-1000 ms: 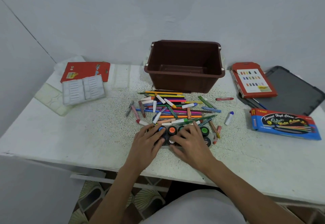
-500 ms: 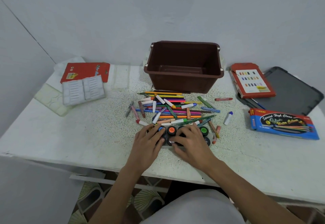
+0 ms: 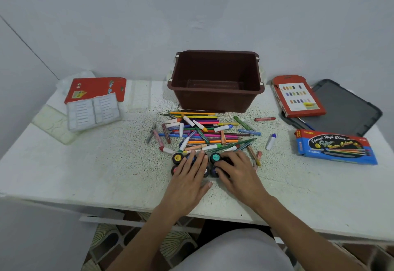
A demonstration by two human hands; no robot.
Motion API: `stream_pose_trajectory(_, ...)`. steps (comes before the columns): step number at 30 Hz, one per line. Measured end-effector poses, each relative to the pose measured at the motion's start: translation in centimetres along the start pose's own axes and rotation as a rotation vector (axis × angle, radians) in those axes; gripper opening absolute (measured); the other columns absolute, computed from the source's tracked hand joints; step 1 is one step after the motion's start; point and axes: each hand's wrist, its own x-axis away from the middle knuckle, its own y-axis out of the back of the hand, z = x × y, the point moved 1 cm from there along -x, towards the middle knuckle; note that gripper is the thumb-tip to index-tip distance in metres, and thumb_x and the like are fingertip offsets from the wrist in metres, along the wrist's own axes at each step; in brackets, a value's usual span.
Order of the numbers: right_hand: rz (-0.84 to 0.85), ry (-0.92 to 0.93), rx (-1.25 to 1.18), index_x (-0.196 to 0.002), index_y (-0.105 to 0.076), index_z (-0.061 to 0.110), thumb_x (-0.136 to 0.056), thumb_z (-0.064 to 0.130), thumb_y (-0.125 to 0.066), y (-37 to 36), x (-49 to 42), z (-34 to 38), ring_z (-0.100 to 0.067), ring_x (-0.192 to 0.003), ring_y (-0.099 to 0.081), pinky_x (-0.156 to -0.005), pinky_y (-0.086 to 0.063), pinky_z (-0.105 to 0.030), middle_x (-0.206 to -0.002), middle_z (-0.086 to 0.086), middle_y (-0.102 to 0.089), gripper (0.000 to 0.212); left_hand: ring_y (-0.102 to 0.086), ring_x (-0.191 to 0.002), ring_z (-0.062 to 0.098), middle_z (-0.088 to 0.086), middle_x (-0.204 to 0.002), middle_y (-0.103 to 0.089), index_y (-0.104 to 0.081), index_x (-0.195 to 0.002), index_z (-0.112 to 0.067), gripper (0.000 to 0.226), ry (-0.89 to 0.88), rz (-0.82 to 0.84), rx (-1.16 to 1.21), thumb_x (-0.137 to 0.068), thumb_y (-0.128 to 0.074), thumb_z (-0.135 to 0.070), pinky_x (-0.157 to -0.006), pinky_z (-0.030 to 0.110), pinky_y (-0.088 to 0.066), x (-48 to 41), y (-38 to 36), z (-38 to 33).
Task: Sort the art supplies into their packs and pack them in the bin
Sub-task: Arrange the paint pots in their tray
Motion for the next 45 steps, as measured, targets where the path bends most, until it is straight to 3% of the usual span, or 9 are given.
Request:
stream_pose_trajectory(3, -0.009, -0.017, 0.007, -0.111, -0.069, 0.016, -0.095, 0.024, -0.059, 0.0, -0.9, -0.3, -0.024, -0.096, -0.051, -0.085, -0.043, -0.036, -0.108, -0.002, -0.063, 0.021, -0.009, -0.150, 0.026, 0.008, -0.163, -0.014, -0.017, -0.155, -0.008, 0.069, -0.003, 0.005, 0.007, -0.103, -0.018, -0.055, -0.117, 0.042, -0.014, 0.0, 0.1, 0.0)
stream_pose_trajectory(13, 0.061, -0.106, -0.034, -0.096, -0.073, 0.018, -0.084, 0.021, -0.072, 0.2, -2.7, -0.7, -0.023, -0.095, -0.052, -0.083, -0.045, -0.039, -0.100, 0.004, -0.068, 0.012, -0.009, -0.150, 0.024, 0.008, -0.162, -0.017, -0.019, -0.154, -0.008, 0.069, -0.002, 0.000, -0.005, -0.103, -0.019, -0.055, -0.119, 0.040, -0.011, 0.0, 0.1, 0.0)
stream_pose_trajectory(16, 0.048, -0.087, -0.034, -0.095, -0.074, 0.018, -0.086, 0.022, -0.069, 0.2, -2.4, -0.9, -0.024, -0.097, -0.051, -0.084, -0.045, -0.039, -0.105, 0.003, -0.066, 0.010, -0.009, -0.150, 0.024, 0.007, -0.162, -0.016, -0.018, -0.155, -0.009, 0.070, 0.000, 0.005, 0.001, -0.103, -0.020, -0.055, -0.119, 0.041, -0.012, 0.0, 0.0, 0.0)
stream_pose_trajectory(22, 0.032, -0.092, -0.021, -0.117, -0.066, 0.014, -0.095, 0.032, -0.048, 0.8, -0.5, -1.0, -0.023, -0.105, -0.051, -0.091, -0.042, -0.036, -0.117, -0.003, -0.061, 0.034, -0.008, -0.150, 0.028, 0.009, -0.163, -0.011, -0.016, -0.155, -0.008, 0.070, -0.020, -0.015, 0.007, -0.102, -0.026, -0.055, -0.119, 0.045, -0.010, 0.0, 0.2, -0.8)
stream_pose_trajectory(29, -0.042, -0.088, 0.014, -0.112, -0.070, 0.012, -0.095, 0.027, -0.051, 1.2, 0.5, -1.9, -0.024, -0.097, -0.051, -0.086, -0.042, -0.037, -0.108, -0.004, -0.063, 0.029, -0.009, -0.150, 0.027, 0.007, -0.163, -0.013, -0.019, -0.154, -0.008, 0.071, -0.101, -0.011, -0.023, -0.102, -0.027, -0.056, -0.115, 0.045, -0.016, 0.0, -0.2, -1.9)
stream_pose_trajectory(35, 0.023, -0.153, -0.010, -0.100, -0.073, 0.019, -0.089, 0.022, -0.067, 1.4, -0.7, -2.3, -0.023, -0.090, -0.051, -0.079, -0.044, -0.039, -0.095, 0.002, -0.064, 0.013, -0.010, -0.150, 0.026, 0.007, -0.162, -0.014, -0.019, -0.154, -0.008, 0.072, -0.098, -0.026, -0.014, -0.101, -0.029, -0.056, -0.118, 0.042, -0.011, -0.9, 0.5, -1.9)
stream_pose_trajectory(45, 0.014, -0.266, -0.119, -0.091, -0.072, 0.018, -0.084, 0.018, -0.073, 1.4, -1.2, -2.2, -0.019, -0.092, -0.047, -0.077, -0.030, -0.027, -0.091, 0.005, -0.063, 0.007, -0.009, -0.150, 0.025, 0.006, -0.163, -0.013, -0.016, -0.155, -0.008, 0.072, -0.109, -0.018, 0.029, -0.102, -0.027, -0.056, -0.117, 0.041, -0.012, -1.2, 0.2, -1.8)
